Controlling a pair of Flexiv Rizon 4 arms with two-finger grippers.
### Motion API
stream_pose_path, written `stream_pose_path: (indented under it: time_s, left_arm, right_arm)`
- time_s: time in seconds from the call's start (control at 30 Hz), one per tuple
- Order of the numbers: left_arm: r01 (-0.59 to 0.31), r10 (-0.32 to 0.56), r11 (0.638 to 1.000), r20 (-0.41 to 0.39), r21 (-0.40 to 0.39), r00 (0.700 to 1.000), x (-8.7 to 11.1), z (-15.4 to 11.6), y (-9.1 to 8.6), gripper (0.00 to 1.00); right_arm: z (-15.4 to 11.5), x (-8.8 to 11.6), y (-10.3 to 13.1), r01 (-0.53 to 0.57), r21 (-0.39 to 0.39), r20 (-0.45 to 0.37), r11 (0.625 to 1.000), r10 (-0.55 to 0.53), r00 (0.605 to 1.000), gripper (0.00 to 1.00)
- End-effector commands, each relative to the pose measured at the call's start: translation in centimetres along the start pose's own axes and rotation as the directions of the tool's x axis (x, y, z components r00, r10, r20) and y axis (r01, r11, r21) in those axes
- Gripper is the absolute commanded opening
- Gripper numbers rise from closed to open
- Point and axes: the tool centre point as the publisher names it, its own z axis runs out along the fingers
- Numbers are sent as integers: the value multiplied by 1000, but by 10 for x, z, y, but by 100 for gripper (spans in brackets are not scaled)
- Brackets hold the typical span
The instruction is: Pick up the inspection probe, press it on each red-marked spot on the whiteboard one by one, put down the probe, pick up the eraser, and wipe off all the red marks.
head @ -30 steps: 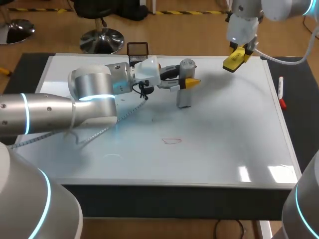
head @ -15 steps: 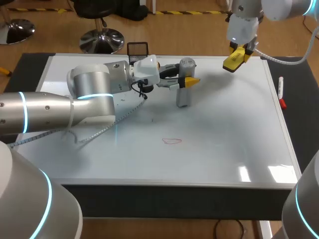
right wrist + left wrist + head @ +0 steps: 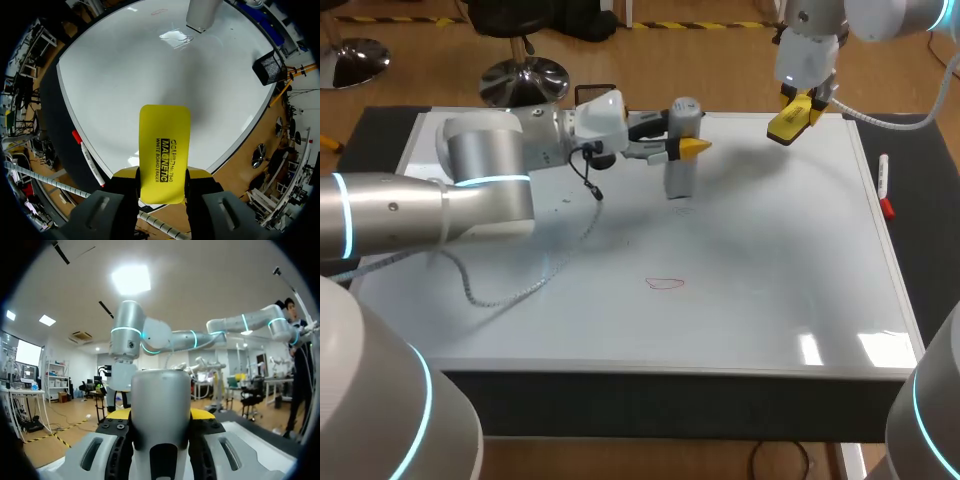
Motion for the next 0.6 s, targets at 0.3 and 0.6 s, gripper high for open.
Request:
stream_pose_path:
  time_s: [0.3, 0.6]
  left_arm:
    - [-26, 27, 1000, 40, -15, 999, -8, -70, -36, 0]
    - [-49, 50, 999, 79, -23, 996, -24, -132, -50, 0]
  right_arm:
    - [-1, 0, -1, 2, 1, -4, 1000, -2, 1000, 0]
    - [-1, 0, -1, 2, 1, -4, 1000, -2, 1000, 0]
